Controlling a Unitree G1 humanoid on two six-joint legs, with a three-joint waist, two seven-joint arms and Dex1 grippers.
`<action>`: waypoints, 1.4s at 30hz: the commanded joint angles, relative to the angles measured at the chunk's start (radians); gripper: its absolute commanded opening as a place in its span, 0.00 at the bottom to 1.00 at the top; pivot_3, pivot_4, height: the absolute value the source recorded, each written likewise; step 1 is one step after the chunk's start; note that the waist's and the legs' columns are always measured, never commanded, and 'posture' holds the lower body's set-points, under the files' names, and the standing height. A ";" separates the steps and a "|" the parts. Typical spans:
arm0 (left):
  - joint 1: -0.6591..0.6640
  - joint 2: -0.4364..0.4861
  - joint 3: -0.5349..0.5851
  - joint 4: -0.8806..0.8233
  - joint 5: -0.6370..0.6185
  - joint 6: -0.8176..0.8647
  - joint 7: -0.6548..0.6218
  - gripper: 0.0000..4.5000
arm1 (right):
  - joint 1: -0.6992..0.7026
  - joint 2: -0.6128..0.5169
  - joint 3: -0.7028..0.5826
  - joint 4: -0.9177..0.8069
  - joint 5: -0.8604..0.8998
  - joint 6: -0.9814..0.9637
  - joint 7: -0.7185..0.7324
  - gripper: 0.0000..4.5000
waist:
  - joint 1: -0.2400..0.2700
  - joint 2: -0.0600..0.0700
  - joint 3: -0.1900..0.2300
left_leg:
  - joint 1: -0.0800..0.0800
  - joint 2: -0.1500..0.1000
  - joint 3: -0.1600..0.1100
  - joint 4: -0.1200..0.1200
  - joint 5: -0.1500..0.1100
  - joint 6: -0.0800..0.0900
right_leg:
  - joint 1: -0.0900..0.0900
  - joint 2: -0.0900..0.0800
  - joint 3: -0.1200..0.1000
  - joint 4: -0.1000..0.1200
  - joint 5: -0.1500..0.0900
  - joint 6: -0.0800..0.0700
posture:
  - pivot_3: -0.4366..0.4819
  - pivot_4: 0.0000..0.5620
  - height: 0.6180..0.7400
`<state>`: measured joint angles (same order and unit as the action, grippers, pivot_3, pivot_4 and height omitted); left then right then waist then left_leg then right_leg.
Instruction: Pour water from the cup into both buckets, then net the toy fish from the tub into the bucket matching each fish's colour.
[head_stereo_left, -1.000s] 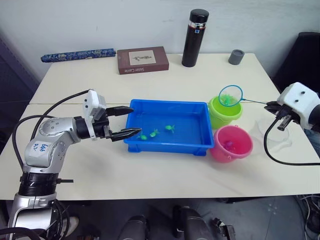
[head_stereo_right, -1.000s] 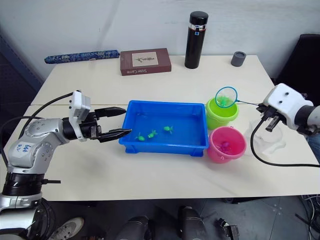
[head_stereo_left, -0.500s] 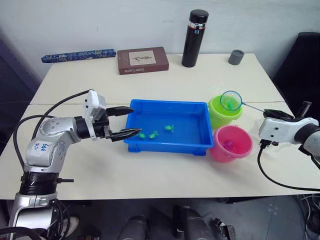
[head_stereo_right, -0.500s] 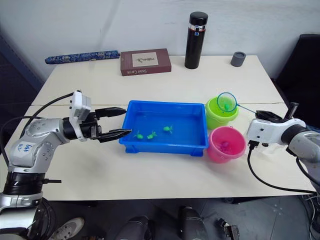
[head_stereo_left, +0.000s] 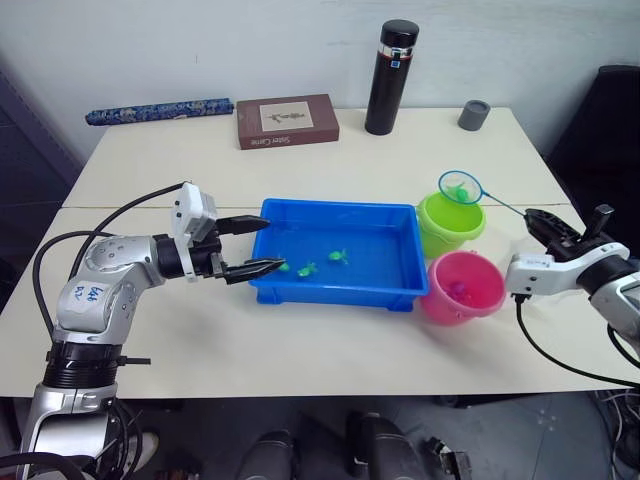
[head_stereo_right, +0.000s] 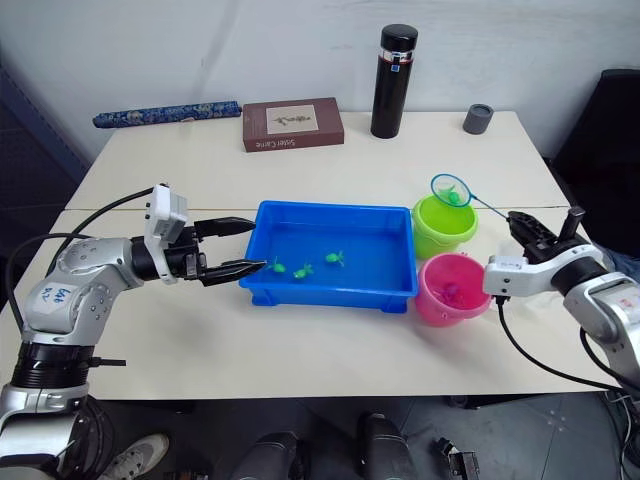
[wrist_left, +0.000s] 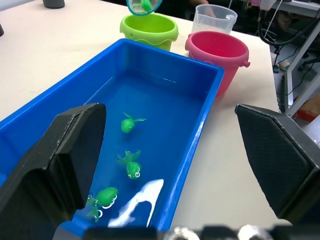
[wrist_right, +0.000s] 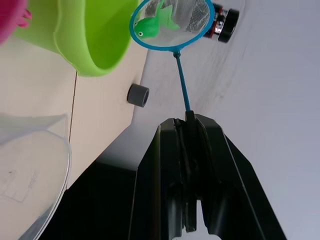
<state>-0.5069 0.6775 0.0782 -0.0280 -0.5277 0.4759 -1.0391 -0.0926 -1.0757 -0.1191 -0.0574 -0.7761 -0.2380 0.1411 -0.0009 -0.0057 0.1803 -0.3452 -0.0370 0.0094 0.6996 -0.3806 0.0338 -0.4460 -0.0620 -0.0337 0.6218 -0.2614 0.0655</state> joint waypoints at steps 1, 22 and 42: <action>-0.011 0.007 0.017 -0.022 -0.002 -0.017 -0.004 0.99 | 0.002 0.000 -0.022 -0.038 -0.050 0.012 -0.045 0.00 | 0.000 0.000 0.000 | 0.000 0.000 0.000 0.000 0.000 0.000 | 0.000 0.000 0.000 0.000 0.000 0.000 | 0.48 0.27 0.99; 0.007 0.046 0.059 -0.002 -0.006 -0.008 -0.004 0.99 | -0.288 0.059 0.055 -0.145 0.437 0.149 0.463 0.00 | -0.015 0.000 0.000 | 0.003 0.001 0.002 0.000 0.000 0.000 | 0.001 0.002 0.002 0.002 0.000 0.000 | 0.48 0.27 0.99; 0.133 0.114 0.150 -0.064 -0.026 0.007 0.019 0.99 | -0.529 0.104 0.354 -0.198 0.686 0.801 0.913 0.00 | 0.000 0.000 0.000 | -0.001 0.000 -0.002 0.000 -0.001 0.003 | 0.000 -0.002 -0.002 -0.001 0.000 0.000 | 0.48 0.27 0.99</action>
<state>-0.3757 0.7879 0.1960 -0.0474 -0.5309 0.4836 -1.0256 -0.5995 -0.9716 0.2336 -0.2448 -0.0652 0.5455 1.0609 -0.0005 -0.0059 0.1804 -0.3464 -0.0367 0.0069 0.6995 -0.3813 0.0366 -0.4461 -0.0636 -0.0357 0.6210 -0.2616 0.0651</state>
